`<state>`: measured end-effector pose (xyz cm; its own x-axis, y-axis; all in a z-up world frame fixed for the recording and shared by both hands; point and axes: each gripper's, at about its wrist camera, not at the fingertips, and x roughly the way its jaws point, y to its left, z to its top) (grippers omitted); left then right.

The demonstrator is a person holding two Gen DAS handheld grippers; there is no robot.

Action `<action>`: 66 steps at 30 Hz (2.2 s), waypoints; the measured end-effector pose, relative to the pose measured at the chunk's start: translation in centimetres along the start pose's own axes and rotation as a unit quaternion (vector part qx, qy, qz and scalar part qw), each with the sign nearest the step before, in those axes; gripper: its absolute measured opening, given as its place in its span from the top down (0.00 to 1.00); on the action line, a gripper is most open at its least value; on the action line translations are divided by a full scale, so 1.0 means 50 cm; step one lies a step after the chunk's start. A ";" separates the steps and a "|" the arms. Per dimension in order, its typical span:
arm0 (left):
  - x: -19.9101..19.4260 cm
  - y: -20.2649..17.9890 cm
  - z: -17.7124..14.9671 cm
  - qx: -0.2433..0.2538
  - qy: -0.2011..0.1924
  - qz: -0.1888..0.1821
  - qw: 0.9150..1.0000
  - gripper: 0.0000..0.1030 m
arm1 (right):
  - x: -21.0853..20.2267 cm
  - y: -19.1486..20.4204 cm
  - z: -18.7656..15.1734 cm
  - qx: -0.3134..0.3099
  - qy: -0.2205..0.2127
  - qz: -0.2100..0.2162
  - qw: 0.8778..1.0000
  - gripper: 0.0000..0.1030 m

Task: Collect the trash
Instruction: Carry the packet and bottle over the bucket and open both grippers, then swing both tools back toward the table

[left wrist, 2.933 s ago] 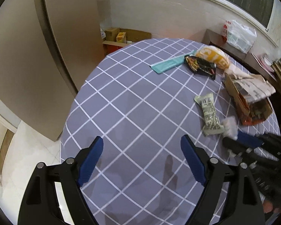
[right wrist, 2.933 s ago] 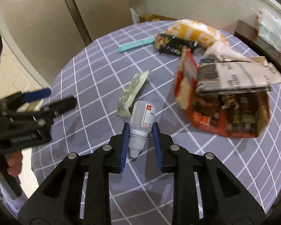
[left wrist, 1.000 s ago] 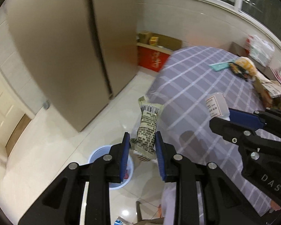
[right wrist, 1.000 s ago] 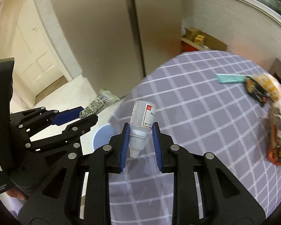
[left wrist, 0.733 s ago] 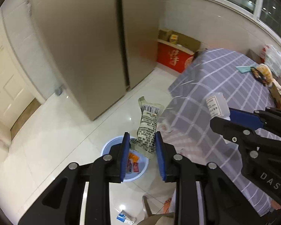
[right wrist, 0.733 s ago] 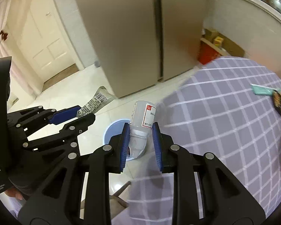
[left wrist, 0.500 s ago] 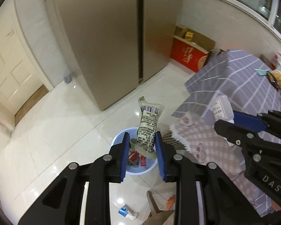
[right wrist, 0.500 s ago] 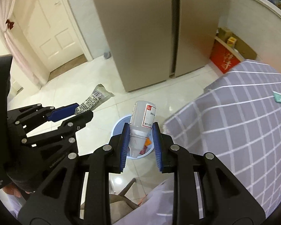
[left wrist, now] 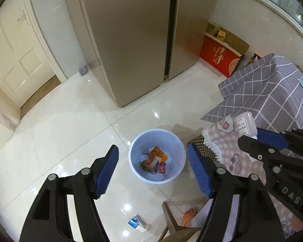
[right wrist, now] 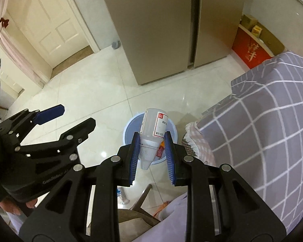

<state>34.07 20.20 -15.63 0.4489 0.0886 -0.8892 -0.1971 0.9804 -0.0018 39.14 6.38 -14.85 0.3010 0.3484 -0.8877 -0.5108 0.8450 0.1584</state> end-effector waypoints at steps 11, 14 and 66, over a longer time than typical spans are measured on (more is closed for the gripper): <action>-0.024 0.067 -0.028 -0.047 0.000 0.034 0.998 0.34 | -0.002 0.038 0.007 -0.047 -0.047 0.005 0.998 0.22; -0.030 0.076 -0.031 -0.053 -0.002 0.040 0.998 0.34 | -0.002 0.037 0.002 -0.048 -0.045 0.002 0.998 0.22; -0.192 -0.454 -0.019 0.115 -0.096 -0.075 0.986 0.28 | -0.423 -0.566 -0.341 0.297 -0.188 -0.098 0.931 0.15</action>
<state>33.42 -3.09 -7.48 0.6189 -0.0504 -0.7839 0.0772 0.9970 -0.0031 33.48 -31.82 -7.91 0.6593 0.1865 -0.7284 0.0862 0.9436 0.3196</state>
